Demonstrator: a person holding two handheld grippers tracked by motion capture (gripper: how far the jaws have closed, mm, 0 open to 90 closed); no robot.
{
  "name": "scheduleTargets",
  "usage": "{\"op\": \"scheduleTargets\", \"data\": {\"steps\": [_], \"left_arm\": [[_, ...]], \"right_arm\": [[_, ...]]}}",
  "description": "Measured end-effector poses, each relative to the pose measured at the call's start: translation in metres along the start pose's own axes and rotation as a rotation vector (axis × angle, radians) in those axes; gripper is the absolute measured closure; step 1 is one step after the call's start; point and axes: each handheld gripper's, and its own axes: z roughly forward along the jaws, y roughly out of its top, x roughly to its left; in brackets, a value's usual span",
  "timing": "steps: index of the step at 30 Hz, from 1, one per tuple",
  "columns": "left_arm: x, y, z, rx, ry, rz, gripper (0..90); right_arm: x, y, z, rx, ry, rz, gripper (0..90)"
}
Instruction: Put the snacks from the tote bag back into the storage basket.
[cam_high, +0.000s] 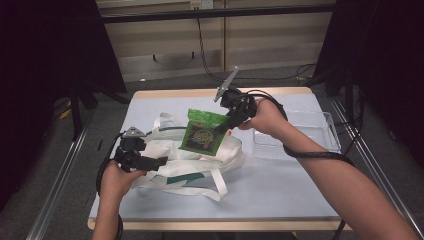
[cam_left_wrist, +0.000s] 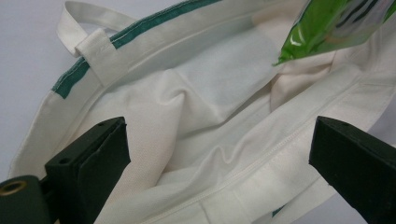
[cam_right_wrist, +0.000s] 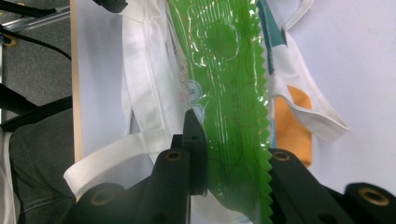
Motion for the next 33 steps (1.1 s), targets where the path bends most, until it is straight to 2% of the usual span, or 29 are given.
{"op": "scheduleTargets", "data": {"steps": [4, 8, 9, 11, 18, 23, 25, 26, 33], "left_arm": [[-0.001, 0.001, 0.0, 0.01, -0.006, 0.018, 4.9], [-0.002, 0.001, 0.002, 0.008, -0.004, 0.013, 5.0], [-0.003, 0.001, 0.003, 0.009, -0.002, 0.012, 4.9], [-0.002, 0.001, 0.004, 0.016, -0.009, 0.019, 4.9], [-0.004, 0.002, 0.006, 0.028, -0.016, 0.033, 4.9], [-0.005, 0.001, 0.01, 0.014, -0.024, 0.02, 4.8], [-0.006, 0.002, 0.009, 0.026, -0.018, 0.033, 4.8], [-0.006, 0.002, 0.01, 0.019, -0.02, 0.027, 4.8], [-0.007, 0.002, 0.009, 0.022, -0.021, 0.029, 4.8]], "right_arm": [[-0.001, -0.001, -0.011, -0.001, -0.011, 0.003, 78.1], [-0.003, -0.004, -0.022, 0.008, -0.028, 0.005, 78.1], [-0.005, -0.004, -0.024, 0.005, -0.03, -0.008, 78.1], [-0.005, -0.006, -0.028, 0.009, -0.028, 0.01, 78.1], [-0.008, -0.01, -0.038, 0.024, -0.04, 0.013, 78.1], [-0.011, -0.015, -0.048, 0.015, -0.047, 0.019, 78.1], [-0.013, -0.017, -0.053, 0.013, -0.043, 0.025, 78.1], [-0.014, -0.018, -0.055, 0.008, -0.049, 0.028, 78.1], [-0.018, -0.021, -0.068, 0.031, -0.06, 0.043, 78.1]]}}
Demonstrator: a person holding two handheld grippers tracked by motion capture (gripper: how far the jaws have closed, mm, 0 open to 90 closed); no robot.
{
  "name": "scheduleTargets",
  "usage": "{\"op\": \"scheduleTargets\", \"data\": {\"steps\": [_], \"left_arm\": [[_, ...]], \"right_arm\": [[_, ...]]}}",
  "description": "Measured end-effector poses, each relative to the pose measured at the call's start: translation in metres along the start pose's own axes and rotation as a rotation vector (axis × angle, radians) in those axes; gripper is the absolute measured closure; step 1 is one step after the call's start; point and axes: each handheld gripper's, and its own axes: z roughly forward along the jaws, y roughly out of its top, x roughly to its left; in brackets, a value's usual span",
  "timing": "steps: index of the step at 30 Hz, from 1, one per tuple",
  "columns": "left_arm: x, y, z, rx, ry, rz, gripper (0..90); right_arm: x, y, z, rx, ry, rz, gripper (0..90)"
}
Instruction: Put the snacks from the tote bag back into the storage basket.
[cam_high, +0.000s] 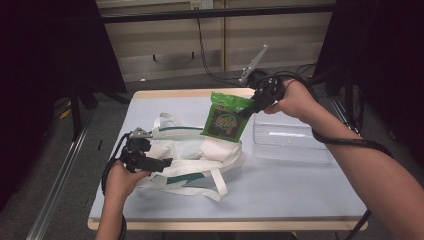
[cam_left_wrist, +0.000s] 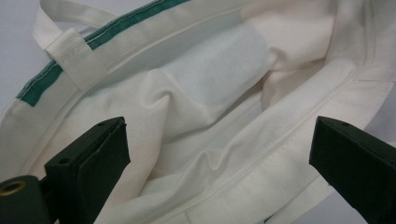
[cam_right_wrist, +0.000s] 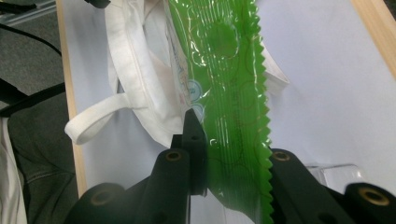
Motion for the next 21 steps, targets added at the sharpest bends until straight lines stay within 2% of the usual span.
{"op": "scheduleTargets", "data": {"steps": [8, 10, 17, 21], "left_arm": [[0.0, 0.001, 0.0, 0.01, -0.005, 0.009, 4.8], [-0.001, 0.0, 0.0, -0.002, 0.0, 0.0, 4.8], [-0.001, 0.001, 0.0, 0.014, -0.005, 0.014, 4.8], [-0.002, 0.001, 0.001, 0.009, -0.006, 0.013, 4.8]], "right_arm": [[-0.006, -0.005, -0.014, 0.015, -0.031, 0.01, 78.1], [-0.007, -0.007, -0.018, 0.018, -0.036, 0.019, 78.1], [-0.009, -0.011, -0.029, 0.025, -0.029, 0.021, 78.1], [-0.011, -0.015, -0.034, 0.024, -0.039, 0.023, 78.0]]}}
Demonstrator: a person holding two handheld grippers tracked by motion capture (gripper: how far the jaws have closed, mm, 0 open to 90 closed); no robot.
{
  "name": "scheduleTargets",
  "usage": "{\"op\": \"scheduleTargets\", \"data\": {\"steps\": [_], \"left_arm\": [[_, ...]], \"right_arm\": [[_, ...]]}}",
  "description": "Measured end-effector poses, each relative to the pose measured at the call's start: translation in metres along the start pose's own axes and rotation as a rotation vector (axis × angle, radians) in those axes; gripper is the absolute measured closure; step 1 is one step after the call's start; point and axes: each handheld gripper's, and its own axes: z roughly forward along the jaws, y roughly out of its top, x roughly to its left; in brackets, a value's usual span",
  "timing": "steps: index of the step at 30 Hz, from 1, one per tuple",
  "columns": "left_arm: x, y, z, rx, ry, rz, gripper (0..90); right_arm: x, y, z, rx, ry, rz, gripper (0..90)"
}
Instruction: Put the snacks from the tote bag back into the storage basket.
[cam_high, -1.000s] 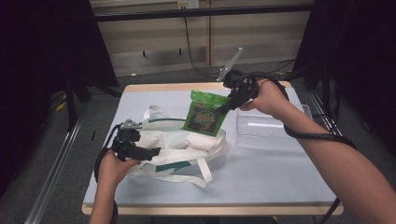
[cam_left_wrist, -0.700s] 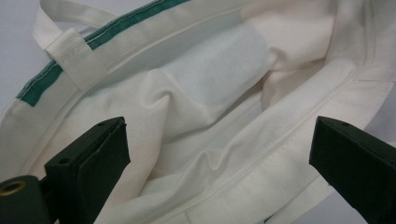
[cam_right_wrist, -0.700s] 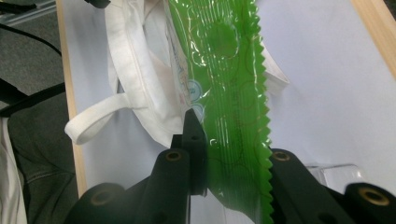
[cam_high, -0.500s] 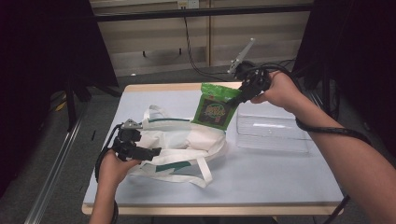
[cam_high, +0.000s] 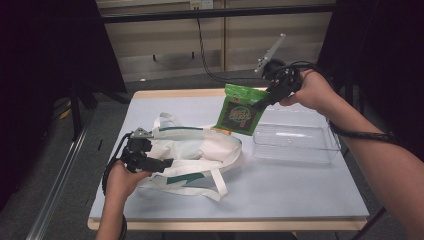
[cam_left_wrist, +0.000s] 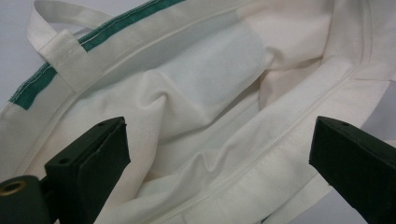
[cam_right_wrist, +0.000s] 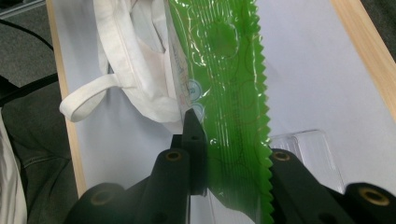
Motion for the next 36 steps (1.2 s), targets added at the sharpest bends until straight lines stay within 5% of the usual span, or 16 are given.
{"op": "scheduleTargets", "data": {"steps": [36], "left_arm": [[-0.004, 0.002, 0.003, 0.005, -0.002, 0.009, 4.9]], "right_arm": [[-0.022, -0.055, -0.028, 0.053, -0.068, 0.057, 77.9]]}}
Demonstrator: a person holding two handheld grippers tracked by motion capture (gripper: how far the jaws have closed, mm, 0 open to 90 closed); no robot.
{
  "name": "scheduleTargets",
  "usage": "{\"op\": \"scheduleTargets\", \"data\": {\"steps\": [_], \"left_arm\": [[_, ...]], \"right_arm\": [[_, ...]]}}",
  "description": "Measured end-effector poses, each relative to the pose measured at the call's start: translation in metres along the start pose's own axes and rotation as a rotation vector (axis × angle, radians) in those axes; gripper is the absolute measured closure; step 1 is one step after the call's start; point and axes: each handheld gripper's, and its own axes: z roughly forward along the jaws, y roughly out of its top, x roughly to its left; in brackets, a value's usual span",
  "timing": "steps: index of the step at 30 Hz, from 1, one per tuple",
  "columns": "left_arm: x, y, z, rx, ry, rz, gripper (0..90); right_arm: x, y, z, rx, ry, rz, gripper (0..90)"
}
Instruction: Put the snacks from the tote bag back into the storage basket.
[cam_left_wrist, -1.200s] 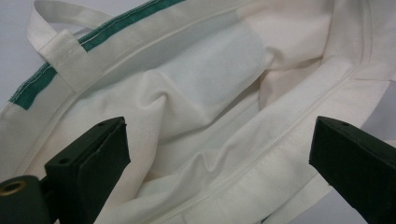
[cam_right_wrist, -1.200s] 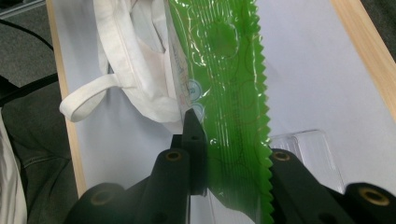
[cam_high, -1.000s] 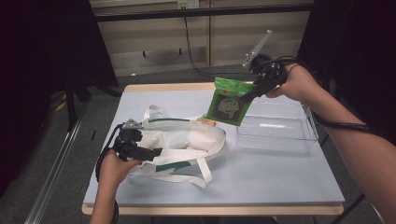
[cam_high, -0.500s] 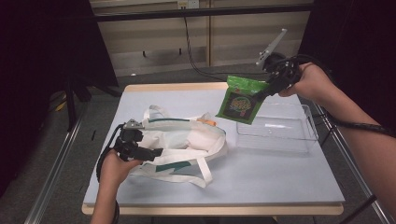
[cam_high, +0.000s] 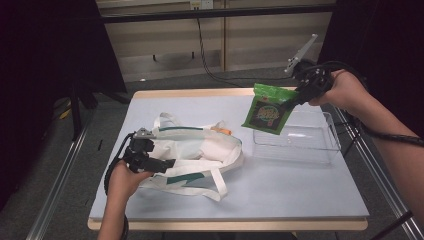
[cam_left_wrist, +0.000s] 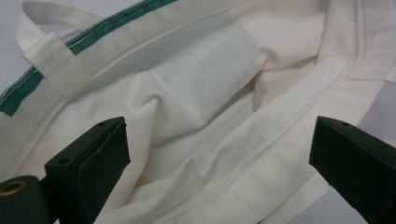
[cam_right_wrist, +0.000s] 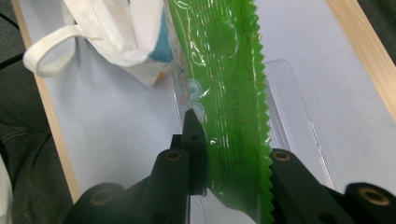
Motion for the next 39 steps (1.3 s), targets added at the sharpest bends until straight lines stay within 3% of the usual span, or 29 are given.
{"op": "scheduleTargets", "data": {"steps": [4, 12, 24, 35, 39], "left_arm": [[0.0, 0.0, 0.001, 0.004, -0.014, 0.003, 4.8], [-0.001, 0.0, 0.0, -0.014, -0.011, -0.006, 4.8], [-0.001, 0.001, 0.001, -0.002, -0.007, -0.001, 4.8], [-0.001, 0.002, 0.004, -0.004, -0.011, 0.0, 4.8], [-0.001, 0.004, 0.005, -0.006, -0.01, -0.001, 4.8]], "right_arm": [[-0.002, -0.005, -0.001, 0.002, -0.002, 0.017, 77.9], [-0.006, -0.017, 0.003, 0.02, -0.005, 0.036, 77.9], [-0.012, -0.032, 0.006, 0.051, -0.017, 0.05, 77.8], [-0.014, -0.047, 0.027, 0.086, -0.037, 0.069, 77.7], [-0.013, -0.05, 0.042, 0.11, -0.03, 0.04, 77.6]]}}
